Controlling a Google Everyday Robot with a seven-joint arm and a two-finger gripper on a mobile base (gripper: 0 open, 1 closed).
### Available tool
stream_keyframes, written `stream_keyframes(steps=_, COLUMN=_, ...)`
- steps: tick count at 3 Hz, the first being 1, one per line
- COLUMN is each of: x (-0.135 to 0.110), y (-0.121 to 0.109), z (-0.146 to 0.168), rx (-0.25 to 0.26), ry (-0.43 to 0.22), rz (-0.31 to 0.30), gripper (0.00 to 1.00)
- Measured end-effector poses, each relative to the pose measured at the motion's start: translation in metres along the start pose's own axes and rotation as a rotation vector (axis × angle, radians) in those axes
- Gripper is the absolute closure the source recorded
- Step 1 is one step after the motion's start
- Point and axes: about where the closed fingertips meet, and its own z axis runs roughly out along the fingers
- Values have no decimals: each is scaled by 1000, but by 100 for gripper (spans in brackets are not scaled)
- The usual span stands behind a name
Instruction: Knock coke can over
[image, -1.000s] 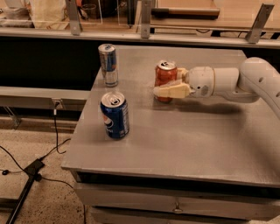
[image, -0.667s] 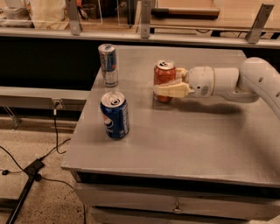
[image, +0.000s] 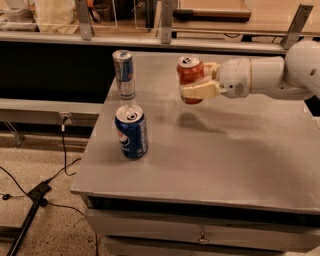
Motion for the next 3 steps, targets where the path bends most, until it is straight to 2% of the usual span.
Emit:
stream_keyframes(steps=1, x=-43, y=7, z=-20, rx=99, ry=351, rz=-142, gripper=100)
stream_keyframes(steps=2, x=-80, y=24, z=-39, rx=119, ry=607, rz=-170, gripper=100)
stream_keyframes(steps=3, x=-71, y=28, z=-34, rx=82, ry=741, rz=-184, gripper=100)
